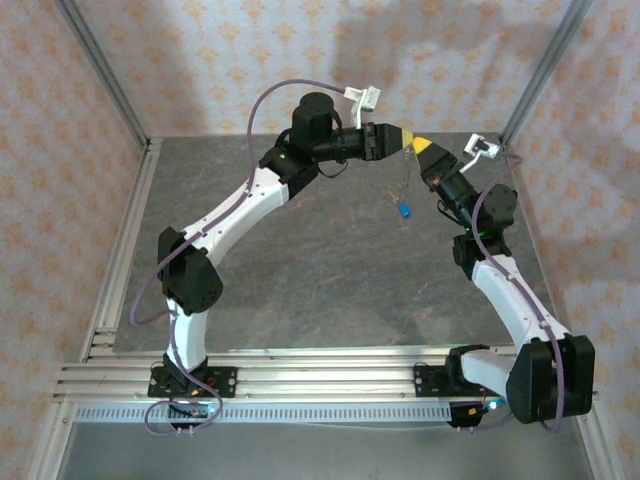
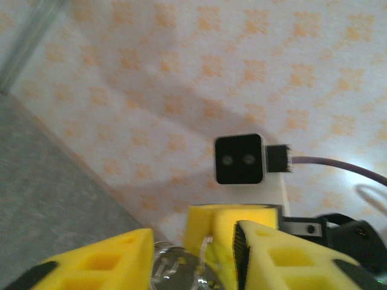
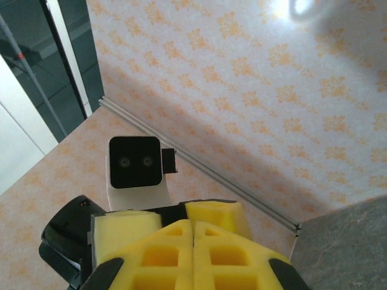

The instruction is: Put the keys on the keyring

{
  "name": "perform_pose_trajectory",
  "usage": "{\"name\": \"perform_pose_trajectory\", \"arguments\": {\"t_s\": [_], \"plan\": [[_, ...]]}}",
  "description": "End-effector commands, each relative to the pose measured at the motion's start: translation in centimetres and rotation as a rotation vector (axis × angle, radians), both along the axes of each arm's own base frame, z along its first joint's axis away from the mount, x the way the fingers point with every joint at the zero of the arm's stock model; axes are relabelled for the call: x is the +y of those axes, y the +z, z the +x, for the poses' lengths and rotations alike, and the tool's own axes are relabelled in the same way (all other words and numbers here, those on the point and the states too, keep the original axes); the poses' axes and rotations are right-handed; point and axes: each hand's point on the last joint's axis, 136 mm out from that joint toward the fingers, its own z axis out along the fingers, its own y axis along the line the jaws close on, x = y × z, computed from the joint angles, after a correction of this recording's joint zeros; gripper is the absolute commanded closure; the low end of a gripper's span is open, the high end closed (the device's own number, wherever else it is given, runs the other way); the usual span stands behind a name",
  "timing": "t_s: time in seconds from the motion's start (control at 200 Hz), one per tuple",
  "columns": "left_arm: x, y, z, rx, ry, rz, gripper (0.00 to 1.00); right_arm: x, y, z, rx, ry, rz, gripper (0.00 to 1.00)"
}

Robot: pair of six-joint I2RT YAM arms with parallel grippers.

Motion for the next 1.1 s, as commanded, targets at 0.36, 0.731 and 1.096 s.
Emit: {"name": "perform_pose_trajectory", "arguments": {"t_s": [0.36,0.731,1.096], "plan": [[2.6,3.0,0.6,0.043,0.202,-0.209,0.72,0.0,2.2,0.0,-0.058,-0.035,0.102,1.0],[1.6,2.4,0.2,0.053,0.182,-0.221,0.72,0.1,2.2,0.3,-0.052,-0.047,0.11,1.0],[0.6,1.4,-0.4,0.061,0.156,-0.198,0.73,0.0,2.2,0.4,-0.05,-0.052,0.113,1.0]]}}
